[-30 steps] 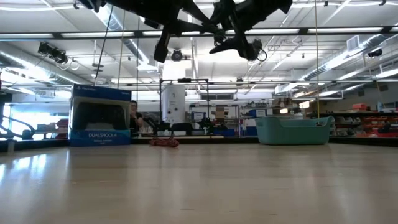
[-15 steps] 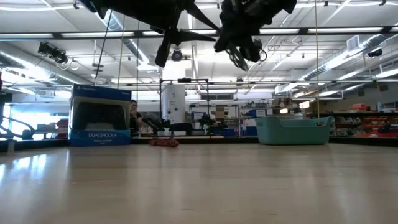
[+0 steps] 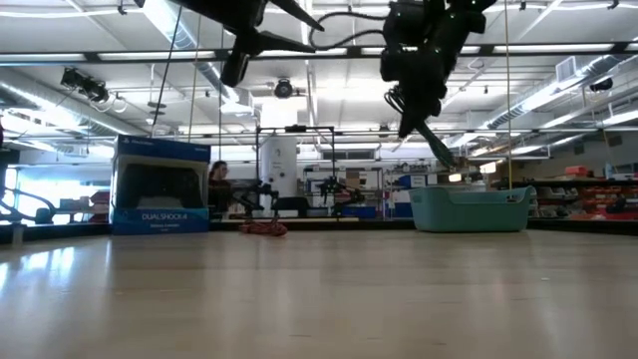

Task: Pick and place USB-C Cables
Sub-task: Put the green charger cable into the green bin, then put the pink charger cable into the green bin

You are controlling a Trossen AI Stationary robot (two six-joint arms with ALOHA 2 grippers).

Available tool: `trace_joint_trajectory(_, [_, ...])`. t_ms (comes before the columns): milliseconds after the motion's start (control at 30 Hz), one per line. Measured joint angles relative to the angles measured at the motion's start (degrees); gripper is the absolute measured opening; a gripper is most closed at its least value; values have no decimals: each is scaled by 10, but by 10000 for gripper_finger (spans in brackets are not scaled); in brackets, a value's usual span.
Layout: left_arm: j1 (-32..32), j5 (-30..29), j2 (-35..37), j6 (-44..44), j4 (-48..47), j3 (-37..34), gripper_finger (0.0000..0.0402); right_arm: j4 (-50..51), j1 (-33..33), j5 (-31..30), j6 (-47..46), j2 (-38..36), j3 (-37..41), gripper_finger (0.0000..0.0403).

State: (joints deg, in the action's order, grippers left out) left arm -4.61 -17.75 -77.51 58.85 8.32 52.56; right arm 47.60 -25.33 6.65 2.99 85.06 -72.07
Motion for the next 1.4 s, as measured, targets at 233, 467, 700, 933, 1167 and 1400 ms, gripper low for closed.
trace_joint_trajectory(233, [0,0,15,-2,-31,0,125,44,-65,-87,124,2,0,18])
trace_joint_trajectory(467, [0,0,15,3,-31,0,125,43,-146,-142,253,11,0,18])
trace_joint_trajectory(700, [0,0,15,5,-22,0,125,75,-209,-132,293,73,0,18])
trace_joint_trajectory(933, [0,0,15,10,-15,0,125,40,-216,-154,298,116,0,24])
trace_joint_trajectory(1167, [-1,-4,15,23,-12,0,125,39,-218,-158,263,151,0,118])
trace_joint_trajectory(1400, [-1,-4,15,17,-17,0,125,41,-206,-218,144,127,-12,200])
